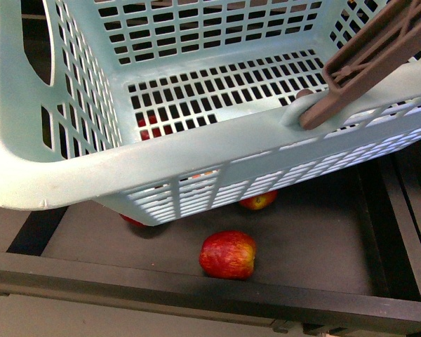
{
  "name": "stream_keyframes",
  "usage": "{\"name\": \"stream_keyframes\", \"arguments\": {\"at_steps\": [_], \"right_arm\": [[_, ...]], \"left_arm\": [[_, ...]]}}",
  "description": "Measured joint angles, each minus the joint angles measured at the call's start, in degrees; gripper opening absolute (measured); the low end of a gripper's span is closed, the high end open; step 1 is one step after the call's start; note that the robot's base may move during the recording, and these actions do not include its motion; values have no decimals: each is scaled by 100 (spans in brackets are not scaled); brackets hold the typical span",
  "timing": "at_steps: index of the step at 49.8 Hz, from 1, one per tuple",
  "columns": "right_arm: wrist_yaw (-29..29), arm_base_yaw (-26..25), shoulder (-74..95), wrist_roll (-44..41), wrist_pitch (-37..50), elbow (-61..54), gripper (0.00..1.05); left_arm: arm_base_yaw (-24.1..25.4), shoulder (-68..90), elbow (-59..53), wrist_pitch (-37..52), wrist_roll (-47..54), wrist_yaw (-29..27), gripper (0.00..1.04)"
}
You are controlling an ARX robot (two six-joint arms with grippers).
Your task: Pick lemon and mango into basket
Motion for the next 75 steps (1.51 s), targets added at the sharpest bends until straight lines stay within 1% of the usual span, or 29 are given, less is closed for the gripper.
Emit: {"name": "stream_keyframes", "arguments": {"at_steps": [12, 21, 34, 42, 44, 45, 53, 57, 75], "right_arm": [[17, 68, 332, 142, -205, 490, 96], [59, 70, 750, 210, -385, 1067, 96], [63, 70, 999, 216, -433, 1445, 96], [175, 57, 1187, 199, -457, 1620, 96], [179, 42, 1198, 197, -455, 1622, 91], [170, 26, 1200, 197, -446, 1620, 86], [17, -37, 1172, 118, -249, 1421, 59], [-212, -66, 984, 48, -68, 1126, 51], [-1191, -184, -789, -782, 321, -431, 49]], "left_arm": [[0, 0, 0, 0, -2, 20, 5], [0, 0, 0, 0, -2, 13, 5], [0, 0, 0, 0, -2, 17, 5], [0, 0, 0, 0, -2, 17, 5], [0, 0, 0, 0, -2, 15, 5], [0, 0, 0, 0, -2, 15, 5], [0, 0, 0, 0, -2, 17, 5], [0, 0, 0, 0, -2, 15, 5], [0, 0, 0, 0, -2, 17, 5]]}}
